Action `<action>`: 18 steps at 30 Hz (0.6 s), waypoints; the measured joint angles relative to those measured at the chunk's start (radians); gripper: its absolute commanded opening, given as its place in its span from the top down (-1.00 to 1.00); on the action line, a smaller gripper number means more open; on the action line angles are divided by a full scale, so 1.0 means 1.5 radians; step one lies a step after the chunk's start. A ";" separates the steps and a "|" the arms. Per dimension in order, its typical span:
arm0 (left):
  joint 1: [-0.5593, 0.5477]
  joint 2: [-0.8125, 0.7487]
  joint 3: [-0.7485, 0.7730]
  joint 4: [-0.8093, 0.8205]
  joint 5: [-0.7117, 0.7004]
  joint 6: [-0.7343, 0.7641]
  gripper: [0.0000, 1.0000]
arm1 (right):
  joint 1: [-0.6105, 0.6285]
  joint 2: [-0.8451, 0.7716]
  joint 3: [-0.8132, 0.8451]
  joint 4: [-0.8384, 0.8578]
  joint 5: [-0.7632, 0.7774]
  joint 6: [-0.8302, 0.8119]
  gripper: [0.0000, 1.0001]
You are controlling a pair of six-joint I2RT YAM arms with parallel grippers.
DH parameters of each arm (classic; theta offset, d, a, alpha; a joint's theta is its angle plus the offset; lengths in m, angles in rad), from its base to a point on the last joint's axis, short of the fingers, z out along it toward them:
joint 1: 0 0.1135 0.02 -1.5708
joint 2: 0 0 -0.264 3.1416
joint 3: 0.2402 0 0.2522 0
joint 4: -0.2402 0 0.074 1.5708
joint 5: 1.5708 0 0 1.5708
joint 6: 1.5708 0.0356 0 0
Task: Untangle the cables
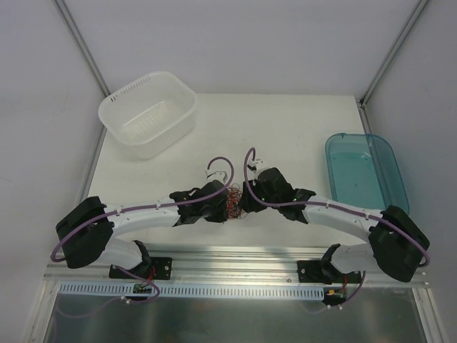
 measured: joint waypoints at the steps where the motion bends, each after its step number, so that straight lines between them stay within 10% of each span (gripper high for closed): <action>1: 0.000 0.000 0.000 0.000 0.000 -0.001 1.00 | 0.000 0.006 0.001 0.005 -0.003 -0.001 0.29; 7: 0.002 0.000 0.000 0.000 0.005 -0.011 1.00 | 0.000 0.030 0.002 0.013 -0.011 -0.010 0.95; 18: 0.120 -0.083 -0.070 -0.017 0.047 -0.035 1.00 | -0.001 -0.149 0.055 -0.172 0.080 -0.055 0.99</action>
